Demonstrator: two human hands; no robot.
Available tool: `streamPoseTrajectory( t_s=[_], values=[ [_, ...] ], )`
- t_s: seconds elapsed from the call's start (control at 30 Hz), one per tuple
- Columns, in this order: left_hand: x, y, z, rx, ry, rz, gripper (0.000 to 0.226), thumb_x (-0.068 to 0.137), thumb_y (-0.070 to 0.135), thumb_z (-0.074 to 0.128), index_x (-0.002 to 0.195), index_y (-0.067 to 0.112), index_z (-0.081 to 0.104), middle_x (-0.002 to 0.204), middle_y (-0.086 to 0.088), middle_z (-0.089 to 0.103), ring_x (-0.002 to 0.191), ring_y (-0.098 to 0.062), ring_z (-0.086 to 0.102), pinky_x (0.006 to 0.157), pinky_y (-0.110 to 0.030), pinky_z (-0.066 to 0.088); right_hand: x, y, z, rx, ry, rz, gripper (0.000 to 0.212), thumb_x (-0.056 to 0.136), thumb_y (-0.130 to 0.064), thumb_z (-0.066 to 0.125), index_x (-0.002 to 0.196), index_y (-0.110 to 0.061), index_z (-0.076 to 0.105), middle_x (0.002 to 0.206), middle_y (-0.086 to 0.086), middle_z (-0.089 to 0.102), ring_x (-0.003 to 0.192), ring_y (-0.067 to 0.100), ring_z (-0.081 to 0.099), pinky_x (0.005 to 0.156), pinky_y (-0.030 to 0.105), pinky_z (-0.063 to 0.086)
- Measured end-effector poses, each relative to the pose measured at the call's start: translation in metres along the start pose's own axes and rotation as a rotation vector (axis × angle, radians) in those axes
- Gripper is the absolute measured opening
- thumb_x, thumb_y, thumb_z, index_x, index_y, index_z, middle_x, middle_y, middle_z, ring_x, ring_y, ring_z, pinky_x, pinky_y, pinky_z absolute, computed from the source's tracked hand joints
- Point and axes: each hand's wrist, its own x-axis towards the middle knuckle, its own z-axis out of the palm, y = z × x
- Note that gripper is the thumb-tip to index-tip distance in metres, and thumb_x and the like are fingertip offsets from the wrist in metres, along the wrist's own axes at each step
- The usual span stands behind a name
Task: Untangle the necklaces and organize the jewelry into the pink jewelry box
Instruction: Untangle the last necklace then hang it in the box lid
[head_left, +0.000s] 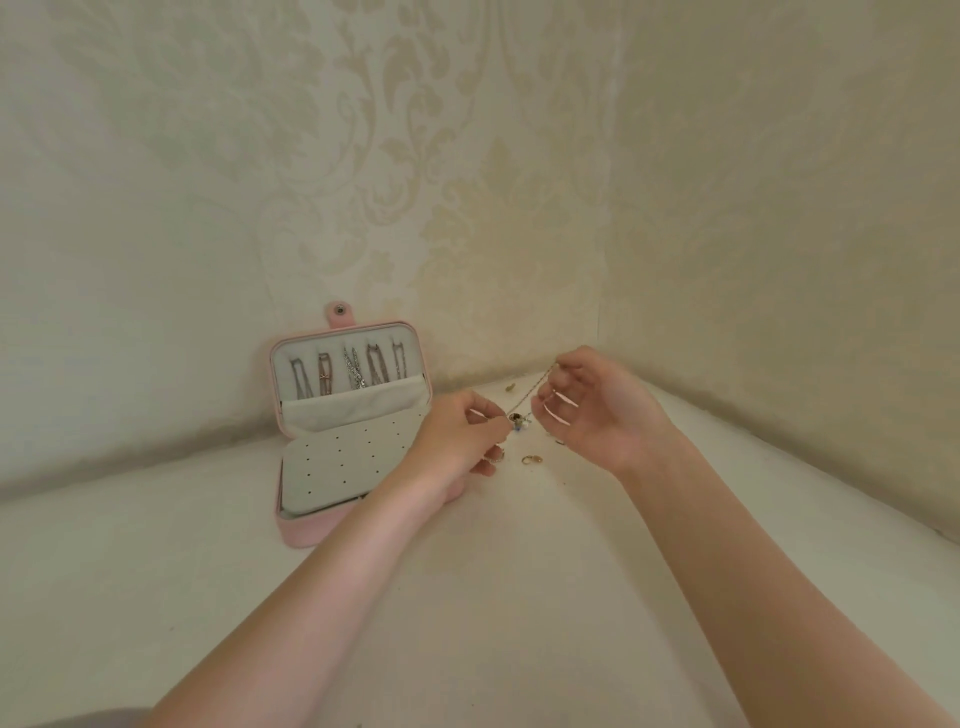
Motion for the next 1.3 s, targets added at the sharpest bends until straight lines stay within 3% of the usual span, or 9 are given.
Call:
streamPoseTrajectory(
  t_s=[0.23,0.37,0.6,0.77,0.87,0.93,1.07,1.17,1.3],
  values=[
    [0.006,0.003,-0.021,-0.31,-0.064,-0.064,0.006,0.086,0.001,0.061,0.085,0.007,0.062,0.074,-0.006,0.062,0.07,-0.014,0.06,0.078,-0.023,0.053,0.004,-0.006,-0.007,0.24,-0.104,0.01,0.014,0.092,-0.002,0.045,0.08,-0.01,0.048,0.064,0.003,0.055,0.035,0.006,0.032,0.032,0.014,0.025],
    [0.004,0.013,-0.019,-0.59,-0.115,-0.144,0.012,0.088,0.001,0.055,0.078,0.007,0.057,0.065,-0.004,0.056,0.058,-0.012,0.058,0.074,-0.028,0.054,0.004,-0.004,-0.004,0.225,-0.134,0.01,0.02,0.093,0.006,0.035,0.097,-0.002,0.053,0.077,0.005,0.056,0.031,0.003,0.03,0.028,0.015,0.023],
    [-0.001,0.026,-0.017,-0.703,-0.293,-0.196,0.007,0.086,0.012,0.053,0.079,0.011,0.055,0.067,0.0,0.05,0.058,-0.01,0.044,0.068,-0.025,0.048,-0.001,0.004,0.003,-0.206,-0.116,-0.074,0.033,0.089,0.014,0.036,0.11,-0.002,0.057,0.099,0.006,0.065,0.035,0.001,0.028,0.032,0.011,0.019],
    [0.003,0.018,-0.022,-0.334,-0.061,-0.043,0.01,0.086,0.009,0.061,0.077,0.012,0.06,0.064,0.002,0.046,0.04,-0.004,0.038,0.044,-0.016,0.041,0.006,0.001,-0.009,-0.133,0.057,-0.223,0.034,0.085,0.017,0.037,0.09,-0.004,0.063,0.085,0.007,0.066,0.035,0.003,0.028,0.032,0.014,0.019],
    [0.006,0.014,-0.025,-0.159,0.009,0.006,0.011,0.087,0.013,0.059,0.075,0.014,0.059,0.059,0.004,0.046,0.042,-0.006,0.036,0.044,-0.016,0.04,0.007,0.004,-0.011,-0.339,0.134,-0.35,0.037,0.084,0.016,0.037,0.084,-0.009,0.065,0.079,0.004,0.065,0.036,0.004,0.03,0.034,0.014,0.023],
    [0.006,0.018,-0.027,-0.232,-0.031,-0.01,0.018,0.089,0.017,0.054,0.071,0.016,0.055,0.053,0.006,0.047,0.049,-0.009,0.041,0.057,-0.019,0.042,0.008,0.008,-0.011,-0.578,0.171,-0.456,0.042,0.083,0.014,0.036,0.078,-0.016,0.065,0.076,-0.001,0.066,0.037,0.006,0.031,0.037,0.015,0.026],
    [0.003,0.026,-0.038,-0.778,-0.21,-0.056,0.009,0.084,0.019,0.054,0.076,0.015,0.057,0.047,0.008,0.044,0.043,-0.006,0.044,0.078,-0.024,0.042,0.014,0.014,-0.014,-0.883,0.187,-0.569,0.038,0.083,0.01,0.039,0.081,-0.02,0.061,0.073,-0.004,0.067,0.043,-0.001,0.043,0.051,0.018,0.033],
    [0.0,0.028,-0.048,-0.971,-0.267,-0.038,0.02,0.077,0.018,0.058,0.095,0.011,0.063,0.051,0.008,0.043,0.034,-0.002,0.034,0.051,-0.015,0.047,0.016,0.017,-0.019,-1.01,0.191,-0.562,0.019,0.088,-0.001,0.049,0.089,-0.013,0.064,0.071,-0.002,0.065,0.042,-0.005,0.047,0.044,0.012,0.036],
    [-0.003,0.029,-0.049,-0.632,-0.248,-0.029,0.02,0.085,0.016,0.055,0.103,0.02,0.063,0.06,0.005,0.046,0.04,-0.002,0.031,0.032,-0.01,0.022,0.017,0.016,-0.02,-1.039,0.154,-0.483,0.012,0.088,-0.009,0.056,0.08,-0.009,0.065,0.066,0.001,0.062,0.035,0.0,0.043,0.037,0.01,0.029]
  ],
)
